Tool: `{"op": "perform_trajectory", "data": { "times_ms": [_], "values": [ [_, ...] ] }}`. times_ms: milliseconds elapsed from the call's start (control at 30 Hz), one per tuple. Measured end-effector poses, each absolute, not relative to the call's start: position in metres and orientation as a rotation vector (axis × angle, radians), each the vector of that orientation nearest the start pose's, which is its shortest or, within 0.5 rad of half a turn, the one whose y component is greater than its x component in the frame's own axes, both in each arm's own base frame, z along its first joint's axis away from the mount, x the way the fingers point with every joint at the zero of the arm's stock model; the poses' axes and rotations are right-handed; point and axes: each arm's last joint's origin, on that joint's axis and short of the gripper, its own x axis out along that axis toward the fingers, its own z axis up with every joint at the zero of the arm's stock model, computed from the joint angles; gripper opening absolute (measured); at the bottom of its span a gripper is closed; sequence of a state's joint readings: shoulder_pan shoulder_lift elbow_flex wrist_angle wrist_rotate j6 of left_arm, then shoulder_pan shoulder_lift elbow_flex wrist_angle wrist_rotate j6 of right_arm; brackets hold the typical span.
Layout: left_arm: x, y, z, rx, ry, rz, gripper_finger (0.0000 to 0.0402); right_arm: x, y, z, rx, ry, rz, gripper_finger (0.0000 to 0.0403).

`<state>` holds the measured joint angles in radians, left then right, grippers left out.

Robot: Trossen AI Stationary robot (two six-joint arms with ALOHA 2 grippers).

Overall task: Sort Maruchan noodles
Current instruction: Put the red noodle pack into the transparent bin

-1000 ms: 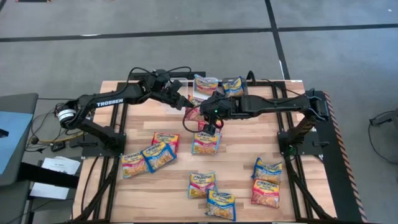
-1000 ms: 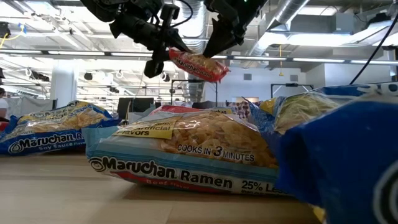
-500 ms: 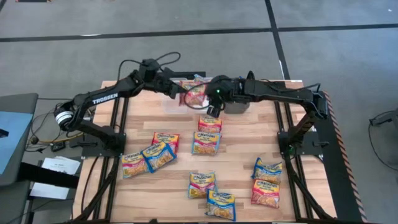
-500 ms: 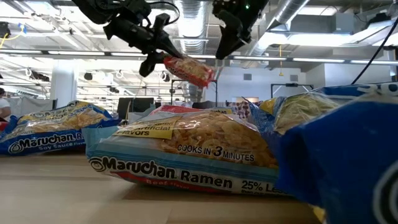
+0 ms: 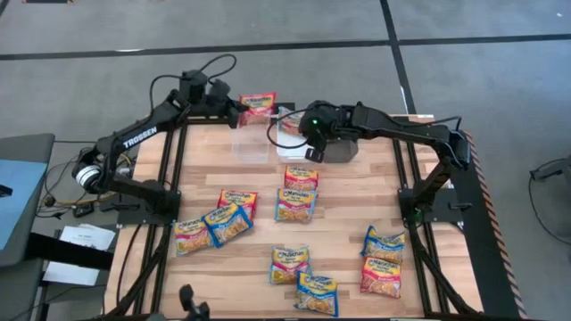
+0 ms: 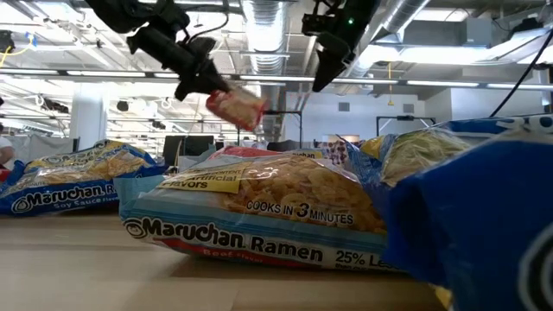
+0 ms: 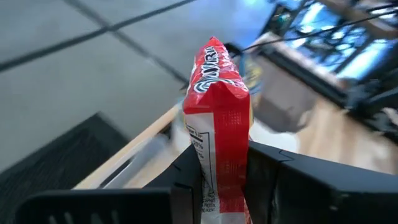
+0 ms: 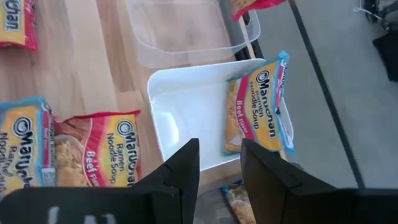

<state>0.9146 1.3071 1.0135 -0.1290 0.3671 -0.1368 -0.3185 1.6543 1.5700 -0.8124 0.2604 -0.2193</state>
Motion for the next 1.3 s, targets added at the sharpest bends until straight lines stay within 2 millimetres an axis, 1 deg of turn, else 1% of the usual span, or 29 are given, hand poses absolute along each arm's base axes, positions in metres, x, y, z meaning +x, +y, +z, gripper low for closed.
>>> {"op": "perform_trajectory", "data": {
  "times_ms": [67, 200, 333, 467, 533, 700, 933, 1033, 1200, 1300],
  "values": [
    [0.179, 0.226, 0.298, -0.421, 0.331, 0.594, 0.0063, 0.330, -0.120, 0.331, -0.186, 0.969, -0.436, 0.0139],
    [0.172, 0.225, 0.275, -0.494, 0.367, 0.622, 0.0063, 0.328, -0.126, 0.331, -0.200, 0.972, -0.442, 0.0139],
    [0.172, 0.225, 0.260, -0.447, 0.306, 0.624, 0.0063, 0.325, -0.135, 0.331, -0.187, 0.975, -0.466, 0.0139],
    [0.169, 0.225, 0.250, -0.401, 0.268, 0.702, 0.0063, 0.321, -0.144, 0.331, -0.173, 0.977, -0.492, 0.0139],
    [0.167, 0.224, 0.243, -0.395, 0.260, 0.712, 0.0063, 0.320, -0.147, 0.331, -0.161, 0.976, -0.505, 0.0139],
    [0.165, 0.222, 0.233, -0.309, 0.222, 0.703, 0.0063, 0.317, -0.153, 0.331, -0.112, 0.968, -0.543, 0.0139],
    [0.164, 0.218, 0.220, -0.205, 0.257, 0.662, 0.0063, 0.314, -0.158, 0.331, -0.096, 0.967, -0.563, 0.0139],
    [0.167, 0.223, 0.214, -0.203, 0.249, 0.623, 0.0063, 0.314, -0.158, 0.331, -0.096, 0.967, -0.564, 0.0139],
    [0.173, 0.232, 0.197, -0.261, 0.248, 0.628, 0.0063, 0.314, -0.159, 0.331, -0.093, 0.968, -0.565, 0.0139],
    [0.174, 0.233, 0.197, -0.248, 0.237, 0.624, 0.0063, 0.314, -0.159, 0.331, -0.093, 0.968, -0.565, 0.0139]
  ]
}}
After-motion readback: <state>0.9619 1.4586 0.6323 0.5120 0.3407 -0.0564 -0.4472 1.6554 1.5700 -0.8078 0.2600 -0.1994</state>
